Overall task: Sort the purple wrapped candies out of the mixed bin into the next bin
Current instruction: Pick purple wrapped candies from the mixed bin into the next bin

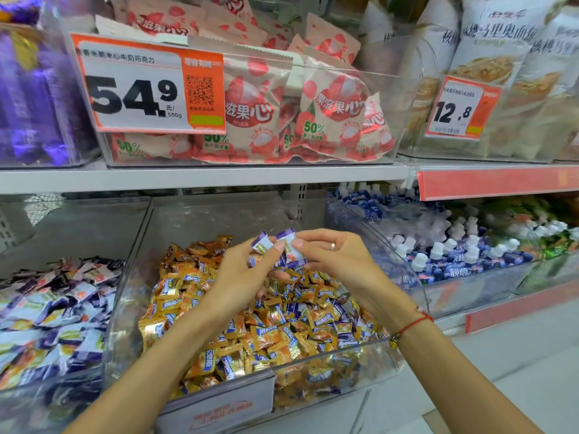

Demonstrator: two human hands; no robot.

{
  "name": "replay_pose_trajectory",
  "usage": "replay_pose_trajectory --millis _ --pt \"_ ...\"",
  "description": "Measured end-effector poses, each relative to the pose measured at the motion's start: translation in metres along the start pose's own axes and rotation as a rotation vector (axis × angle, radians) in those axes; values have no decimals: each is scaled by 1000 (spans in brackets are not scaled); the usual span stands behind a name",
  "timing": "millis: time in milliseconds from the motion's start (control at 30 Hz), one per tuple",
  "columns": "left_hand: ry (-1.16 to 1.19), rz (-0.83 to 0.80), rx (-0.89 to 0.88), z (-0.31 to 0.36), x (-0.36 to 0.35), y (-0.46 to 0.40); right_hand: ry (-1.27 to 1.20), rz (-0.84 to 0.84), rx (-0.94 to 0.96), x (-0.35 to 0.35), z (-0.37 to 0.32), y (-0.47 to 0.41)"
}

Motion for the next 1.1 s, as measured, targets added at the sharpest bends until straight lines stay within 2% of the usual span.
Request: replay_pose_trajectory --millis 100,233,267,333,400,533,600,767,833,900,1033,1100 --pt "-12 26 -28 -2 1 0 -22 25 -18 -9 2 -1" --pt "-30 137 -88 -4 9 -3 11 -82 -38 -8 -2 -3" --pt "-50 170 -97 -5 12 -4 126 -74 -29 -4 1 -5" --pt "-106 208 -106 -6 15 -5 562 -86 6 0 11 -10" --pt "-154 198 -110 -7 14 -5 949 -229 -25 -9 30 -15" --pt "-191 158 -97 -7 11 -4 1275 -363 -75 -31 42 -24" --pt "-178 150 -116 -6 12 -4 1326 -414 -84 -37 46 -27" --pt "-186 86 -104 -16 10 -6 1068 -362 -243 -18 50 -23" --pt "-185 80 -85 -19 11 -7 956 -278 -255 0 39 -15" --pt "-177 118 -54 -22 12 -9 766 -140 -204 15 24 -5" --pt "-226 155 41 -25 14 -12 200 56 -51 9 -5 14" --pt "-164 128 38 -18 9 -9 146 104 -4 -5 -7 16"
Point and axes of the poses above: each hand's wrist, its own y-axis away from the middle knuckle, its own x-axis out of the back of the hand, z = x × y, the point moved 4 cm from there along -y, towards the middle knuckle, and after that the axes turned 2 degrees about -x, right-handed, at the moved point
